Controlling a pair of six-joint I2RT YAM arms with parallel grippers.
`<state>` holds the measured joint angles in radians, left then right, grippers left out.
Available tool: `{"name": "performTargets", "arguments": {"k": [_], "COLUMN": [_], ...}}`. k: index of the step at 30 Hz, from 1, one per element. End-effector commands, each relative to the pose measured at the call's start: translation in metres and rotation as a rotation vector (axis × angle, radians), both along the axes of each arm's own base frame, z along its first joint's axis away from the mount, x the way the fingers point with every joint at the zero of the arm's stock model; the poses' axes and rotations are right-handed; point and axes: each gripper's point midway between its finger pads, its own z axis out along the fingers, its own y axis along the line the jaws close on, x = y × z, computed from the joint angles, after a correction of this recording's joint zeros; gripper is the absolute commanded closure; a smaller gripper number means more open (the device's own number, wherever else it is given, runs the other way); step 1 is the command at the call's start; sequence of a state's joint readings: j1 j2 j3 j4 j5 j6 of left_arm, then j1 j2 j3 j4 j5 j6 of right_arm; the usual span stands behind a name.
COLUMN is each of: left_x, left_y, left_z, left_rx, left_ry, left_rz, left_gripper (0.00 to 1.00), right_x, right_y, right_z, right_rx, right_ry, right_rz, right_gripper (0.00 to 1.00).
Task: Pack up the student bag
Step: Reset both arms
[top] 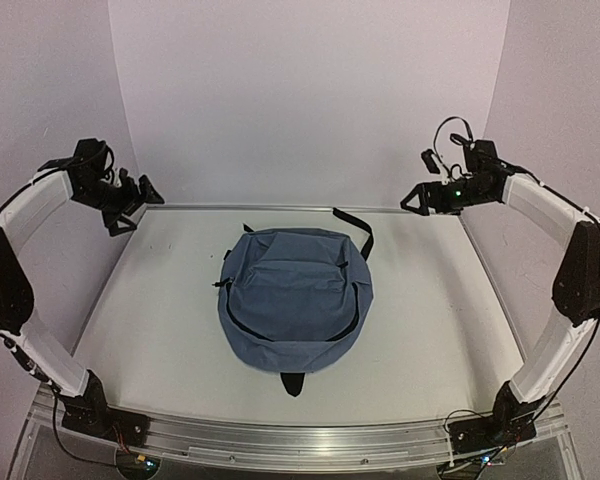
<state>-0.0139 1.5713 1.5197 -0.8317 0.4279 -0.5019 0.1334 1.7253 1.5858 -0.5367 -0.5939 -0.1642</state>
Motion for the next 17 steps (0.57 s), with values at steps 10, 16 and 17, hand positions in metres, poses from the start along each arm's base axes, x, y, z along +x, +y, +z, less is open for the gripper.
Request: {"name": "performTargets", "arguments": {"k": [10, 16, 17], "left_x": [-0.094, -0.099, -0.097], "left_y": [0.017, 0.017, 0.017], "left_z": [-0.120, -0.127, -0.125], "left_rx": [-0.034, -0.034, -0.029], "left_ry": [0.220, 0.233, 0.228], "left_rz": [0.126, 0.125, 0.124], "left_gripper": [0.00, 0.00, 0.00], "right_x": [-0.023, -0.026, -0.025], "right_y": [-0.064, -0.059, -0.059], "right_z": [-0.111, -0.115, -0.114], "right_rx": [-0.029, 0.004, 0.006], "right_ry": [0.237, 0.260, 0.258], "right_rz": [-0.161, -0.154, -0.154], "right_gripper": [0.02, 0.02, 0.02]}}
